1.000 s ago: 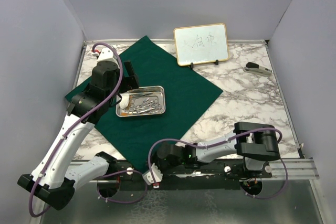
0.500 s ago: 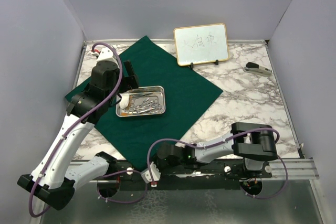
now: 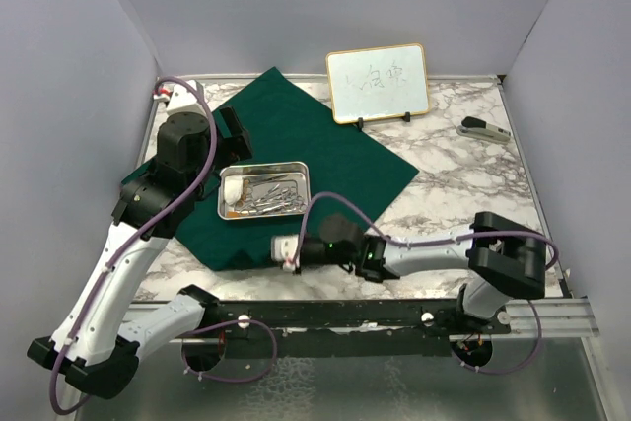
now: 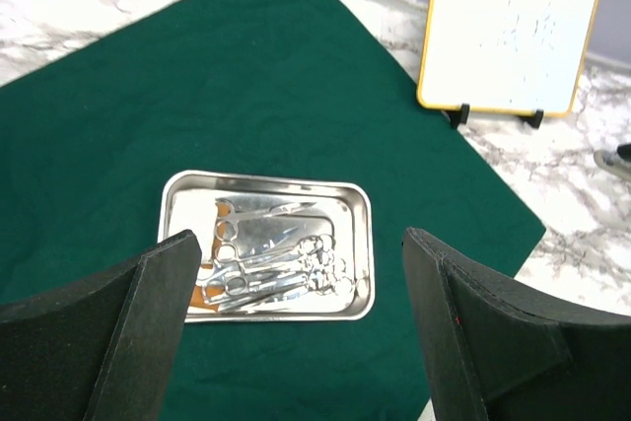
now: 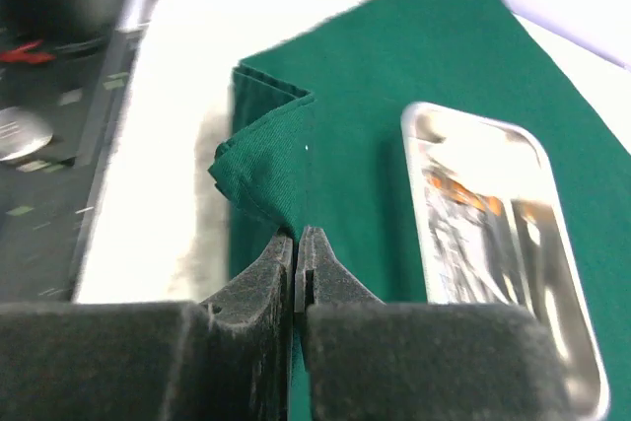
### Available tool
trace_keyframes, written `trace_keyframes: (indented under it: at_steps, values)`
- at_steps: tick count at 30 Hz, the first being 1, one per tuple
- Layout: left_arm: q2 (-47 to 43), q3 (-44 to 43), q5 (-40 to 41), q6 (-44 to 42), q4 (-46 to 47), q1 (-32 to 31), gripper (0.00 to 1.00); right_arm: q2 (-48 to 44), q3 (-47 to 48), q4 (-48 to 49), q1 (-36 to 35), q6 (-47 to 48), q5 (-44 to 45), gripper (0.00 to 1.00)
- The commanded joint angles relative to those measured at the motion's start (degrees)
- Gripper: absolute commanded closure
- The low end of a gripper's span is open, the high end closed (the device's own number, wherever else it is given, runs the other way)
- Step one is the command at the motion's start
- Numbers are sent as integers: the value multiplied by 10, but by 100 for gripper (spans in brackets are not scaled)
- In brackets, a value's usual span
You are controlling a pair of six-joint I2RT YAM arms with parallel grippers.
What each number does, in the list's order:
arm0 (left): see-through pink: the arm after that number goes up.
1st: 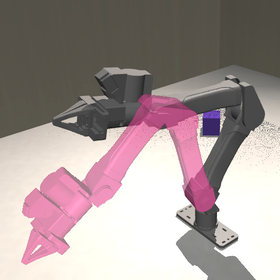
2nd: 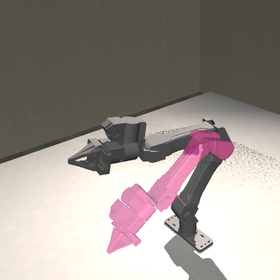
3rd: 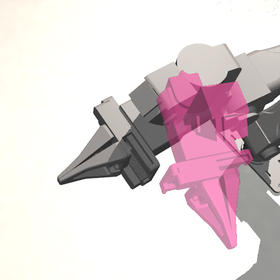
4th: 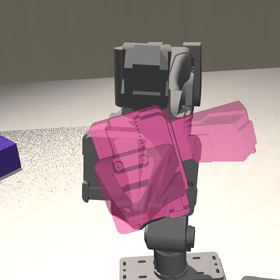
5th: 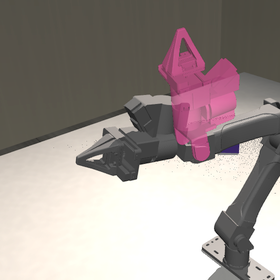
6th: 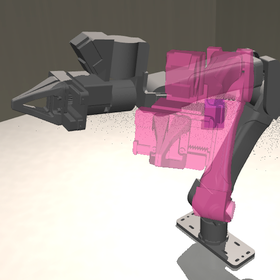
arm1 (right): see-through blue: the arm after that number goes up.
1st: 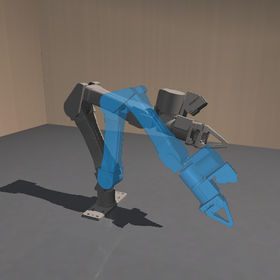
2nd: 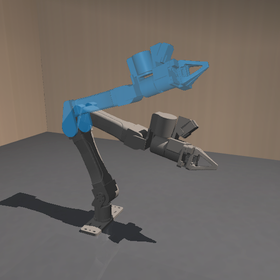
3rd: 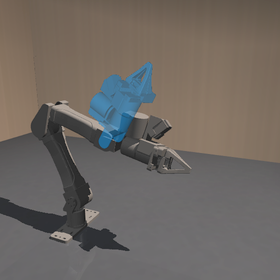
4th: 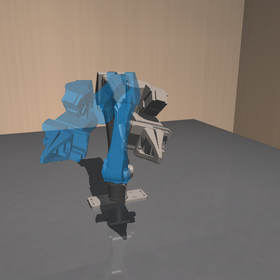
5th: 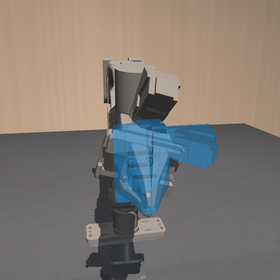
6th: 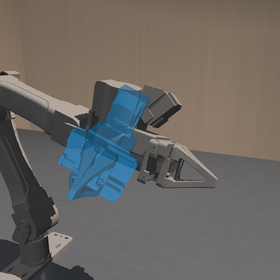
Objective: Prepare the surgical pack
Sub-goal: Pack the surgical kit at the center of the board.
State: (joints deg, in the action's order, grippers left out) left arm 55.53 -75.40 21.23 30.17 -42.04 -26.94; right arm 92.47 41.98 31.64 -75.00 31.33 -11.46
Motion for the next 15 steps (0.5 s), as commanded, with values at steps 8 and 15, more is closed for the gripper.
trace_keyframes:
  at_steps: [8,15]
  values:
    - [-18,-19,46,-28,15,4,14,133,191,38,199,-153,-82,99]
    - [-22,-7,39,-25,11,4,14,245,330,20,267,-151,-129,99]
